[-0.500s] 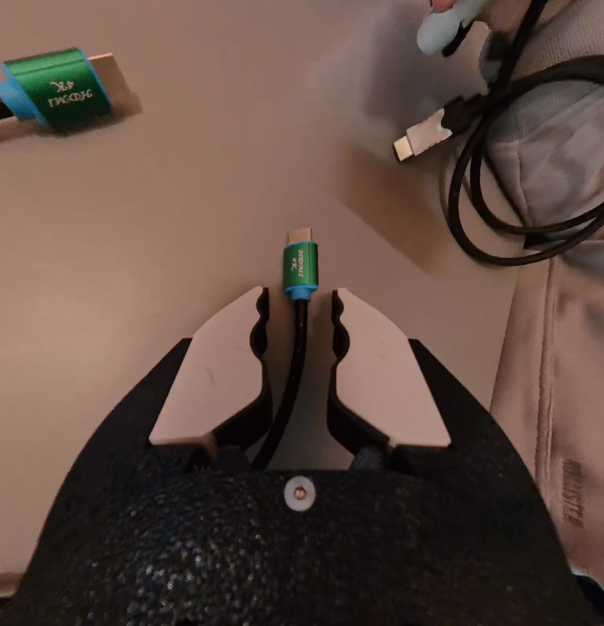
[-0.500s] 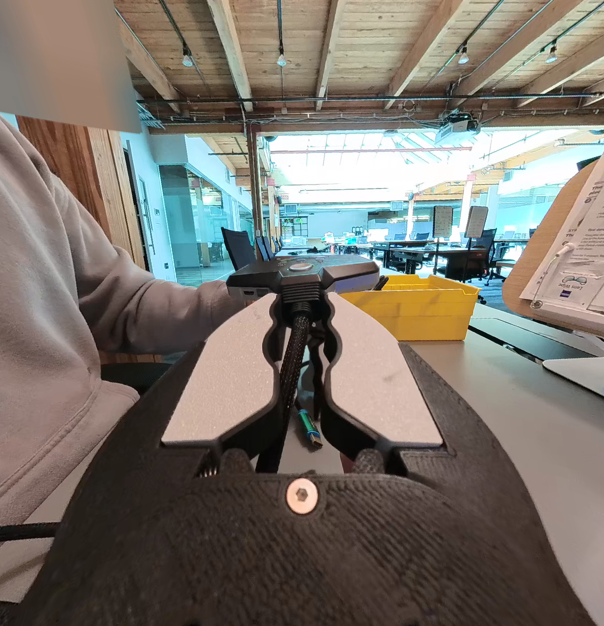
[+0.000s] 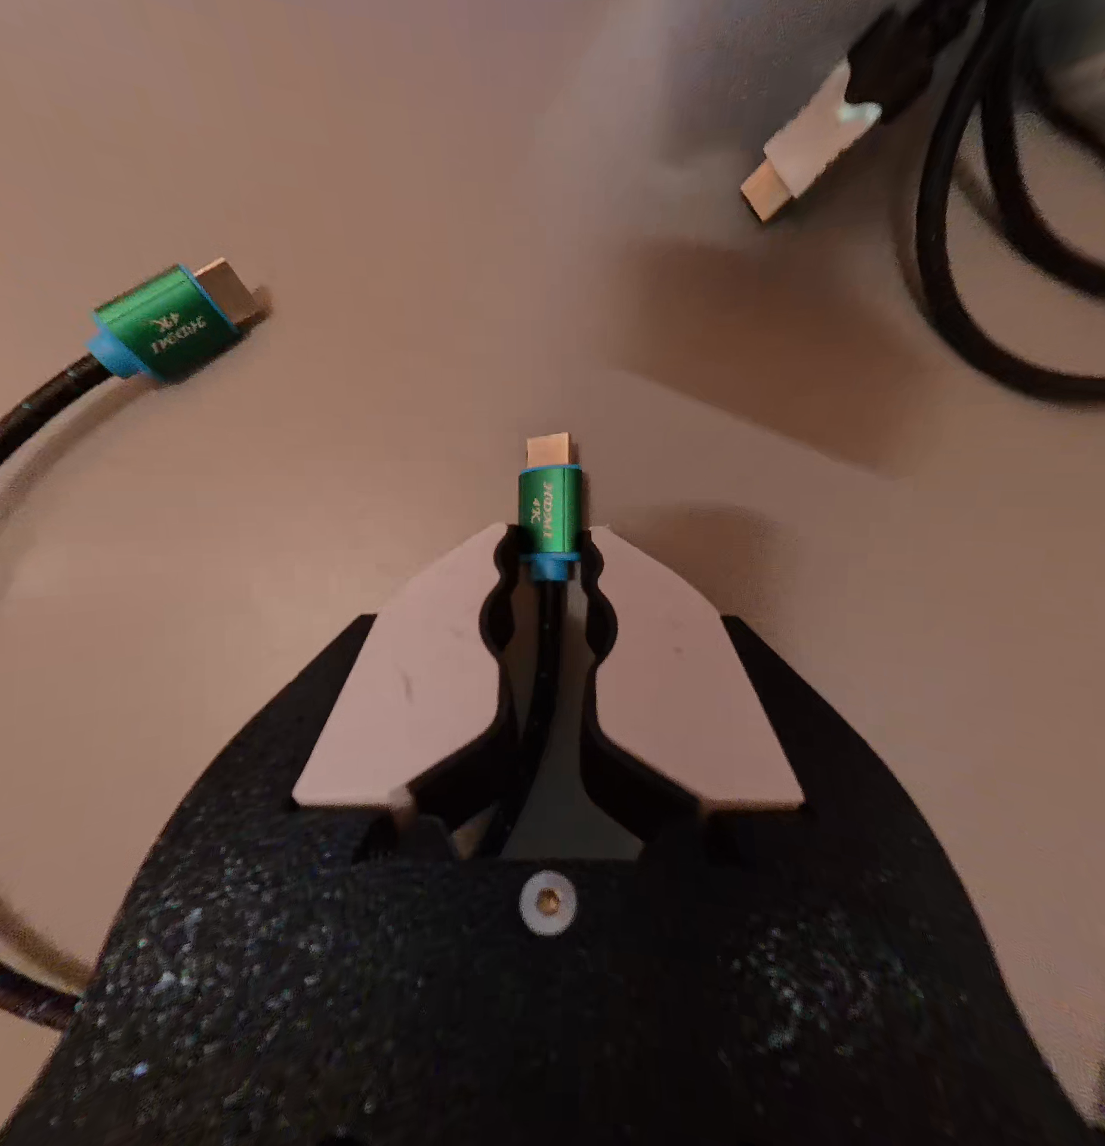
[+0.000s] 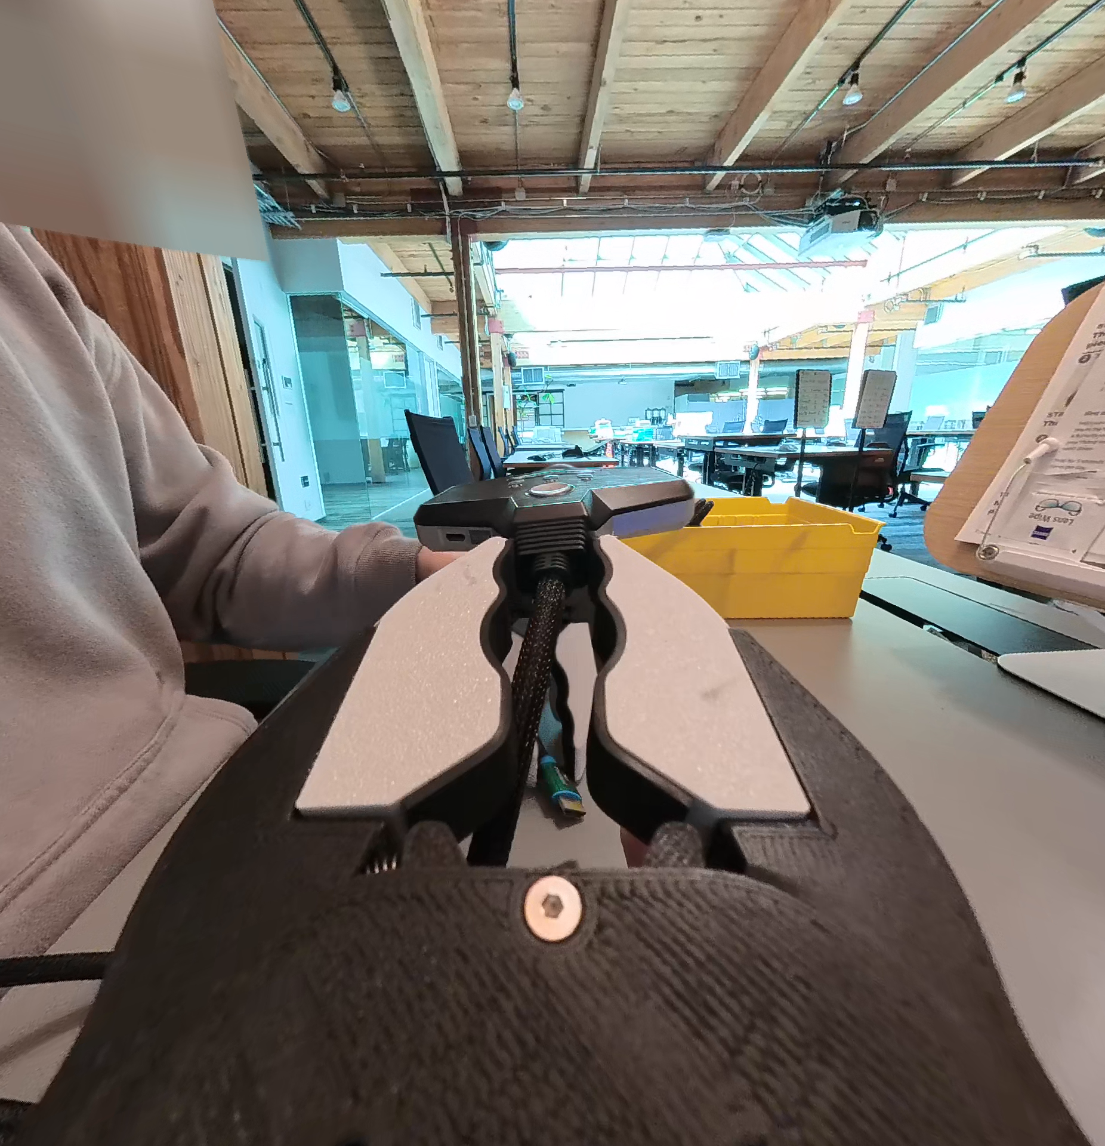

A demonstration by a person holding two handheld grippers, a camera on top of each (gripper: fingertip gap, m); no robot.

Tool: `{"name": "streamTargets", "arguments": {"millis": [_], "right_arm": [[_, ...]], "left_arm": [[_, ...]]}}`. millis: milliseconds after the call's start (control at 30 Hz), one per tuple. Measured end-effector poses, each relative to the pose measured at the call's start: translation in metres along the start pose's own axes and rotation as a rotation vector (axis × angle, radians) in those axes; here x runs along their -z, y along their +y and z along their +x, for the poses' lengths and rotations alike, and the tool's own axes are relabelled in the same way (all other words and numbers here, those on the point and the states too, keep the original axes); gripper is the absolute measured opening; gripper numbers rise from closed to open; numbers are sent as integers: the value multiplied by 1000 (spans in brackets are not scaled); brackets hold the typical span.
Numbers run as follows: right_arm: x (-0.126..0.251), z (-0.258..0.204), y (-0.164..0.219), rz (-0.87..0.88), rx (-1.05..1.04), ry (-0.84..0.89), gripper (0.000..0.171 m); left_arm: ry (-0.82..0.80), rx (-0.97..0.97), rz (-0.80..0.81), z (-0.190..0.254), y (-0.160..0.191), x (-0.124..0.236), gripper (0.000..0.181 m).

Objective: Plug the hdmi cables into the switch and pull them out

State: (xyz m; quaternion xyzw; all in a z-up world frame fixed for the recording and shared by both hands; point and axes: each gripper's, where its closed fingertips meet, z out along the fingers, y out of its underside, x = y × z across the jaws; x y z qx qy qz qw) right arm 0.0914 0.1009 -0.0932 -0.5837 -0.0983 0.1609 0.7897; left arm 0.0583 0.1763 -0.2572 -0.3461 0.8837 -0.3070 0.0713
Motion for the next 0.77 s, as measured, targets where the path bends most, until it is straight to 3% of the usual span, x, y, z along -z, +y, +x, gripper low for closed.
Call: {"name": "streamTargets", "arguments": {"millis": [33,233,467,767], "right_arm": [[0,-1,0,0,-3,-4,21],[0,1,3,-15,-12,4,22],[2,9,10,-63,-27,50,21],[2,7,8,-46,-23,35,22]], "left_arm": [[-27,-41,1,0,0,0,18],[-175,-246,61,0,-5,10,18],[-475,-496,85,-22,-28,56,16],[30,-214,123,-7,-5,15,14]]}}
